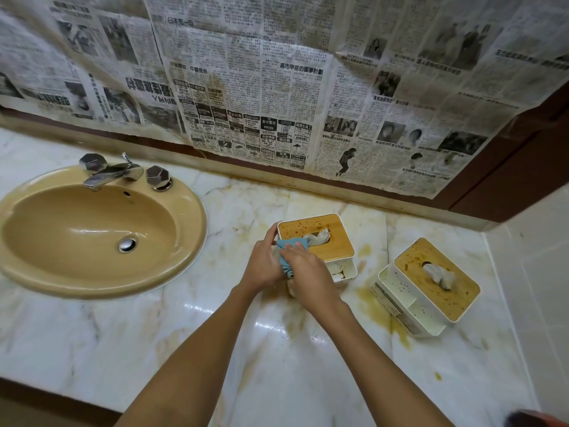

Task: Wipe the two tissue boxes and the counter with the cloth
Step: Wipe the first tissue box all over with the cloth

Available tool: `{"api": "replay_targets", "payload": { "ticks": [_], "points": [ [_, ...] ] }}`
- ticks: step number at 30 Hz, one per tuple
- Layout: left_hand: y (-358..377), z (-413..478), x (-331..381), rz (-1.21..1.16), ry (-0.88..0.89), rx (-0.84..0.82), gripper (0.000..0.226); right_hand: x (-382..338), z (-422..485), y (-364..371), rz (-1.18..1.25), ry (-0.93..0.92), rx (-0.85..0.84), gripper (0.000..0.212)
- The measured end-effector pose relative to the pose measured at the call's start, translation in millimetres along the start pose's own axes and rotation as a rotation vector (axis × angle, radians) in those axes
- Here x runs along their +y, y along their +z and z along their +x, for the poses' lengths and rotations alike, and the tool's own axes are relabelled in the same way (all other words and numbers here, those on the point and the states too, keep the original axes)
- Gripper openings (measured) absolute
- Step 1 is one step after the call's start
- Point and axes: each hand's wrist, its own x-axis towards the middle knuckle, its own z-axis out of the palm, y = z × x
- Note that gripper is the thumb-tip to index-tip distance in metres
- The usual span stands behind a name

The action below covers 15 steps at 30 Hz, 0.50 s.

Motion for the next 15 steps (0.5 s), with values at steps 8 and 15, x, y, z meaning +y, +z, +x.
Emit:
{"api": "replay_targets", "payload": {
  "ticks": [8, 15],
  "points": [
    [1, 3, -7, 0.069, -0.088, 0.008, 0.119, 18, 51, -77, 0.199, 0.235, 0.256, 0.063],
    [2, 3, -12, 0.091, -0.126, 0.002, 0.127, 48, 77, -69, -0.093, 0.377, 0.037, 0.020]
  ]
}}
